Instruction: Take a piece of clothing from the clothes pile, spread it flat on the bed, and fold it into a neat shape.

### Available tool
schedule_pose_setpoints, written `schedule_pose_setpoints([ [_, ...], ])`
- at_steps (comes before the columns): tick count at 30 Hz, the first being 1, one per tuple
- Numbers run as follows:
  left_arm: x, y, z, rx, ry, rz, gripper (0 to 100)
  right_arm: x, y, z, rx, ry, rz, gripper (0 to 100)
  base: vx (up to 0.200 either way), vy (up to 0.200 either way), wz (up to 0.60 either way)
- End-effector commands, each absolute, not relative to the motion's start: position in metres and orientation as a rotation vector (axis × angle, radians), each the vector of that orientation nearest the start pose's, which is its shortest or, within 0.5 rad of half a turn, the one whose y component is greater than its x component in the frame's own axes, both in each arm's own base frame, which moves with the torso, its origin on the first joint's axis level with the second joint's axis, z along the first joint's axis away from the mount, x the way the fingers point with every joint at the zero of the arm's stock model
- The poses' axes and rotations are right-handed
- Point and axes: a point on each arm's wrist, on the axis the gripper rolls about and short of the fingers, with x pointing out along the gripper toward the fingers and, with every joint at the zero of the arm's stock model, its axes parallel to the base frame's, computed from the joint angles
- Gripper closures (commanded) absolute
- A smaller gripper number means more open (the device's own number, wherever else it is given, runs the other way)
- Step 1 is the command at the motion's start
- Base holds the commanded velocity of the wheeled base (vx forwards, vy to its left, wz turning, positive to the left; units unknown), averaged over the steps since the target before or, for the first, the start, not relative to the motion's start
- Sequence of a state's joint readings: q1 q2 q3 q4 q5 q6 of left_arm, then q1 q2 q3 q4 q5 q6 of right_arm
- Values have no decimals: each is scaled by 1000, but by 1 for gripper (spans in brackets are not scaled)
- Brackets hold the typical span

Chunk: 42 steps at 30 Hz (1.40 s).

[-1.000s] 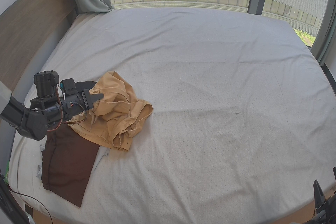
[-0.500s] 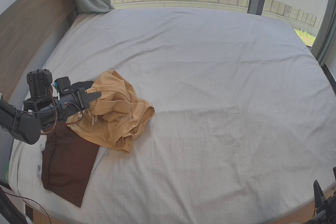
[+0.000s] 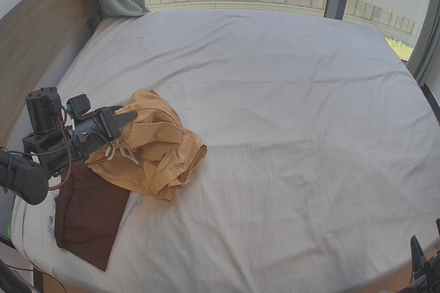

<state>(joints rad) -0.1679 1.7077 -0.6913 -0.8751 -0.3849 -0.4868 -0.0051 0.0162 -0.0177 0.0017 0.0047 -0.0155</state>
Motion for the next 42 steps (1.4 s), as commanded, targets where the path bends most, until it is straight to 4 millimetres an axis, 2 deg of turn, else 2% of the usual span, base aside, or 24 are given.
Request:
schedule_pose_setpoints([
  [1,278,-74,185,-526,258,-542,100,-22,0,76,-15,9,0,0,0,0,0],
  [4,270,-87,191,-592,254,-539,100,-22,0,76,-15,8,0,0,0,0,0],
  [5,264,-97,196,-632,248,-540,100,-22,0,76,-15,9,2,0,0,0,0],
  [12,254,-126,203,-701,197,-533,100,-22,0,76,-15,9,2,0,0,0,0],
  [33,232,-181,231,-785,135,-615,100,-22,0,76,-14,9,2,0,0,0,0],
  [42,233,-205,229,-783,162,-670,100,-22,0,76,-14,9,2,0,0,0,0],
])
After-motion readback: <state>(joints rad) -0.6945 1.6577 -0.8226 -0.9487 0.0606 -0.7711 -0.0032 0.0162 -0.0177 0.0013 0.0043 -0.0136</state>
